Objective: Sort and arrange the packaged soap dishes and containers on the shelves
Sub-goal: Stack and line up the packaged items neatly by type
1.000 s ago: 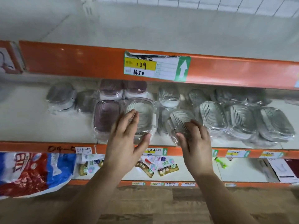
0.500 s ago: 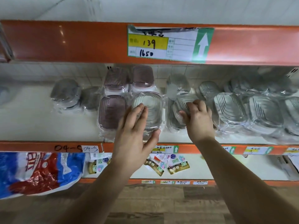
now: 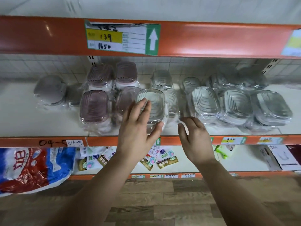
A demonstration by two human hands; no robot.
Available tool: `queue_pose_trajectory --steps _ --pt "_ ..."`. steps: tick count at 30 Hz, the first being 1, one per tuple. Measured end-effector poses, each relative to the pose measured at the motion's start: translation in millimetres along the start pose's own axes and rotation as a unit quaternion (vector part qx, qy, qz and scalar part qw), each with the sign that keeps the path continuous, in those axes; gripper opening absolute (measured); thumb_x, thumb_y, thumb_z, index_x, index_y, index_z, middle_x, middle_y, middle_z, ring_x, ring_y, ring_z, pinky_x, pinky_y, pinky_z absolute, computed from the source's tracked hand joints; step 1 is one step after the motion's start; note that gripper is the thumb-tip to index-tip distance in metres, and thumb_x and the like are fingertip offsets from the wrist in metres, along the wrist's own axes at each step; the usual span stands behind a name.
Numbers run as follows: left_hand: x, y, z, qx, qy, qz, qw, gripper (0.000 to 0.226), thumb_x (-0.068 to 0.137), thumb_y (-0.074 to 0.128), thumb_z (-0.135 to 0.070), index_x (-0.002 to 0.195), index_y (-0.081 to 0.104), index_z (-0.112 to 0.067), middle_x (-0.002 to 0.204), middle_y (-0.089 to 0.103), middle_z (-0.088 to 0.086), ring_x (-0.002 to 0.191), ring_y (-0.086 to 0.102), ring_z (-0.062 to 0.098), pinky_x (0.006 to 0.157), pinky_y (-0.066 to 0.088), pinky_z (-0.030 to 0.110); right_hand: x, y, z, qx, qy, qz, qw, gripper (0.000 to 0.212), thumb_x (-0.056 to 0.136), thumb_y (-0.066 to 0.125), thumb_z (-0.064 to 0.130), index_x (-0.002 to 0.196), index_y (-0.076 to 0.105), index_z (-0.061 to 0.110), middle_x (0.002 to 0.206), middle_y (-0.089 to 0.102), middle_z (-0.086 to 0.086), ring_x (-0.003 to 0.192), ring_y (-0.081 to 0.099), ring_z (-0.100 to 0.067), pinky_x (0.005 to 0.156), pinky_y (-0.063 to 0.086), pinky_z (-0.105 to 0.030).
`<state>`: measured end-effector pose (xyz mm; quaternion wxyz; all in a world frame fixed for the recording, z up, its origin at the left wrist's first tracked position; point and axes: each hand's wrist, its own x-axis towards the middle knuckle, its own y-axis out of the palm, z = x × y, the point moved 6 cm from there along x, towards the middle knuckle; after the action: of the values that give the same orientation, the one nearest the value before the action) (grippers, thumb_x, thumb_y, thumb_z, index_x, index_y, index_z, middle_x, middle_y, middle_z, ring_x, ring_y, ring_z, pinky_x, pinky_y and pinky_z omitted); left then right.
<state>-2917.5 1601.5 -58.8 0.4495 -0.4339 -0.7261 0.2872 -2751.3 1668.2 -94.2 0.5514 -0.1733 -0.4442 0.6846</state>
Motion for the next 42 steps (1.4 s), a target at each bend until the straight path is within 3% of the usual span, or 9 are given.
queue_pose_trajectory --steps 5,13,18,21,25,28,33,42 --pt "22 32 -22 -0.023 -0.023 0.006 0.999 0.062 0.091 0.059 -0.042 0.136 0.052 0.001 0.14 0.049 0.016 0.128 0.045 0.036 0.108 0.037 0.04 -25 -25 -24 -0.005 0.008 -0.013 1.0 0.019 0.095 0.057 0.01 0.109 0.066 0.002 0.104 0.066 -0.014 0.099 0.059 -0.036 0.087 0.047 -0.04" --pt "60 79 -31 0.046 0.003 0.034 0.998 0.062 0.093 0.06 -0.04 0.136 0.05 0.003 0.141 0.047 0.021 0.127 0.044 0.041 0.11 0.035 0.046 -36 -40 -57 -0.025 0.0 -0.009 1.0 0.017 0.094 0.059 0.01 0.107 0.066 0.002 0.1 0.066 -0.014 0.095 0.058 -0.038 0.082 0.049 -0.041" --pt "59 104 -28 0.106 0.008 0.098 0.99 0.071 0.098 0.039 -0.053 0.151 0.027 -0.007 0.159 0.024 0.01 0.147 0.015 0.032 0.12 0.006 0.039 -40 -41 -62 -0.034 -0.003 -0.006 0.999 0.016 0.093 0.06 0.01 0.106 0.066 0.004 0.098 0.066 -0.012 0.093 0.057 -0.036 0.077 0.047 -0.038" --pt "52 98 -32 0.116 0.009 0.094 0.989 0.068 0.098 0.039 -0.051 0.152 0.027 -0.011 0.16 0.024 0.006 0.149 0.01 0.031 0.119 0.01 0.039 -42 -44 -59 -0.041 -0.008 0.003 0.999 0.016 0.094 0.059 0.01 0.106 0.066 0.003 0.096 0.065 -0.012 0.091 0.056 -0.036 0.077 0.047 -0.04" --pt "21 69 -51 0.084 0.031 0.06 0.994 0.048 0.097 0.048 -0.036 0.133 0.054 -0.006 0.14 0.052 0.012 0.133 0.043 0.032 0.107 0.034 0.043 -46 -55 -46 -0.034 -0.009 0.011 0.999 0.019 0.095 0.057 0.013 0.109 0.067 0.005 0.098 0.068 -0.011 0.094 0.056 -0.037 0.082 0.046 -0.041" --pt "-16 37 -64 0.078 0.036 0.054 0.995 0.041 0.094 0.043 -0.034 0.116 0.066 -0.007 0.119 0.063 0.009 0.11 0.058 0.031 0.092 0.037 0.04 -56 -75 -24 -0.029 -0.018 0.006 0.999 0.021 0.093 0.058 0.016 0.109 0.067 0.005 0.096 0.07 -0.011 0.092 0.057 -0.037 0.081 0.046 -0.039" --pt "-55 -42 -69 0.074 -0.011 0.027 0.997 0.031 0.094 0.043 -0.029 0.1 0.067 -0.011 0.1 0.064 0.005 0.09 0.06 0.03 0.081 0.037 0.04 -77 -110 26 -0.018 -0.021 -0.009 1.0 0.024 0.09 0.057 0.021 0.106 0.068 0.005 0.094 0.071 -0.012 0.09 0.059 -0.038 0.075 0.05 -0.039" --pt "-95 -188 -34 0.126 -0.049 -0.029 0.99 0.029 0.094 0.042 -0.03 0.093 0.064 -0.012 0.093 0.061 0.004 0.085 0.057 0.026 0.077 0.031 0.037 -84 -115 163 0.059 -0.076 0.019 0.995 0.029 0.092 0.052 0.025 0.109 0.067 0.008 0.101 0.069 -0.013 0.099 0.059 -0.036 0.081 0.05 -0.041"
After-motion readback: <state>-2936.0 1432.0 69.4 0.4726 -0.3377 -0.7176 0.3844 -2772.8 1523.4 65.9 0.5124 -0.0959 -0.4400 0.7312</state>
